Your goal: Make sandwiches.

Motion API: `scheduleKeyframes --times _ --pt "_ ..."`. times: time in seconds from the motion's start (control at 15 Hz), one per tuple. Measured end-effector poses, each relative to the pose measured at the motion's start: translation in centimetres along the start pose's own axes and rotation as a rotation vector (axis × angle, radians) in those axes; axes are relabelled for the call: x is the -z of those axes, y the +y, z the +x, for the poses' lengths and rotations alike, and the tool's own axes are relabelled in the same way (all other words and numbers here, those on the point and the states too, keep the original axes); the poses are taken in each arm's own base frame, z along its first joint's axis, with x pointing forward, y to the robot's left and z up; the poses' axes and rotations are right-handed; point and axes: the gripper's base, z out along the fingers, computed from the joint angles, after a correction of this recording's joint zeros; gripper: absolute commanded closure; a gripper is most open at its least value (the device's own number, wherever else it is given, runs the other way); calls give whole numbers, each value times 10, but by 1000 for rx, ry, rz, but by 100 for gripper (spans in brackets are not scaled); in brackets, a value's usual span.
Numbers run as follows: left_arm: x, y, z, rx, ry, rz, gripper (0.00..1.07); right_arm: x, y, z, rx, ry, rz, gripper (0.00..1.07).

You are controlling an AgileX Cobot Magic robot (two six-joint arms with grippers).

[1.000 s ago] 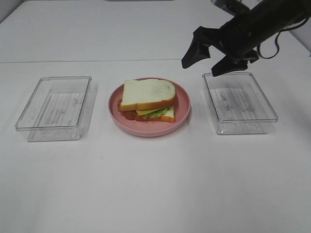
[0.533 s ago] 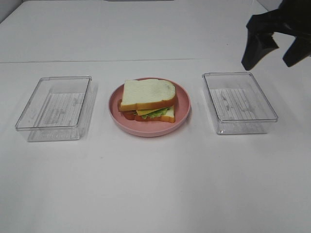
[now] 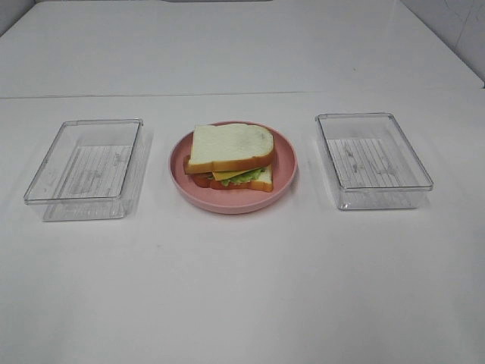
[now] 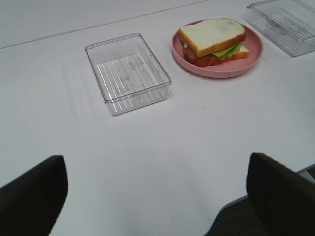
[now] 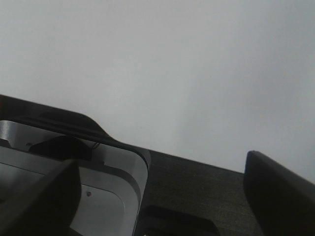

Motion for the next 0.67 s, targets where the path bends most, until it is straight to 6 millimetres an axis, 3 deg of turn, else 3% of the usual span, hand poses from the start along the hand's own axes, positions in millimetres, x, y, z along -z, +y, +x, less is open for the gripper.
scheduleKeyframes --times 0.13,0.2,0.27,0.67 --pt "0 0 0 -2 0 0 15 3 -1 30 45 -72 9 28" --pt "0 0 0 -2 0 0 15 9 0 60 119 -208 19 28" --pt "0 0 0 -4 0 3 15 9 -1 73 141 -284 26 28" --pt "0 -2 0 -29 -2 18 15 19 4 112 173 -579 -5 30"
